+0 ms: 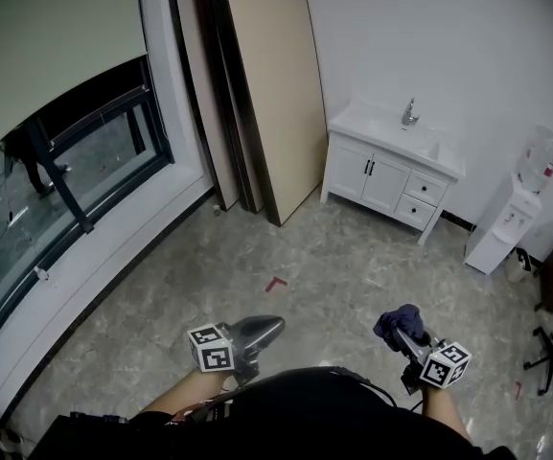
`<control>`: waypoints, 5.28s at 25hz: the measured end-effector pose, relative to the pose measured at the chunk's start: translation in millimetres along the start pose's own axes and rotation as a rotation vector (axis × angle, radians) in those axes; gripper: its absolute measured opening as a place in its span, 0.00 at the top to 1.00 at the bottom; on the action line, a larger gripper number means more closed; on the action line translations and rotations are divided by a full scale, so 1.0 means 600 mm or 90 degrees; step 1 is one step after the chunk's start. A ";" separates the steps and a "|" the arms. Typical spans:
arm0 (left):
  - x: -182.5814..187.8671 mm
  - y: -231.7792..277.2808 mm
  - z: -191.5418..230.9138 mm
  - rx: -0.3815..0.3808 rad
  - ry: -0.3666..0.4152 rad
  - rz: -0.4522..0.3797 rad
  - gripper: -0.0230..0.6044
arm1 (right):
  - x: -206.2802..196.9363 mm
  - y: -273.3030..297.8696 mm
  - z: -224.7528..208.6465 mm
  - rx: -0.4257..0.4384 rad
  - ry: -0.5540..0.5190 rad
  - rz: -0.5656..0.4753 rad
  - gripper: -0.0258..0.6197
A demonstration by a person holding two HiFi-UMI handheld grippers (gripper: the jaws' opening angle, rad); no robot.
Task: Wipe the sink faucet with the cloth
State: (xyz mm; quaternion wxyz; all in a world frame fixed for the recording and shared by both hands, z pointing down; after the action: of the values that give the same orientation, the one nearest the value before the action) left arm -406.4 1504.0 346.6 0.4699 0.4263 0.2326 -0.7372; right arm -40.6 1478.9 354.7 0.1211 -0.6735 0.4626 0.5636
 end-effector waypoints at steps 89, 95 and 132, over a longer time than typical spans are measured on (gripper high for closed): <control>0.608 1.054 0.803 0.012 -0.014 -0.004 0.97 | 0.648 0.350 -1.278 -0.027 0.017 -0.007 0.82; 0.639 1.097 0.878 -0.005 -0.021 0.002 0.97 | 0.659 0.375 -1.333 -0.058 0.038 -0.006 0.82; 0.974 1.229 1.423 -0.025 -0.021 0.021 0.97 | 0.939 0.822 -1.632 -0.098 0.038 0.021 0.82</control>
State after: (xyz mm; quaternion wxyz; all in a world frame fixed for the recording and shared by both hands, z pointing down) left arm -213.2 248.4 345.0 0.4940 0.4086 0.2319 -0.7316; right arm 182.4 266.5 368.7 0.0460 -0.6898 0.4324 0.5789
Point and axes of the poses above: the fingertips, and each gripper's own axes: y forward along the fingers, z to its left, x out of its top, the point moved 6 cm from there along -y, backward along the fingers, and after that the axes turned 12 degrees about z, right-handed, at the moved point
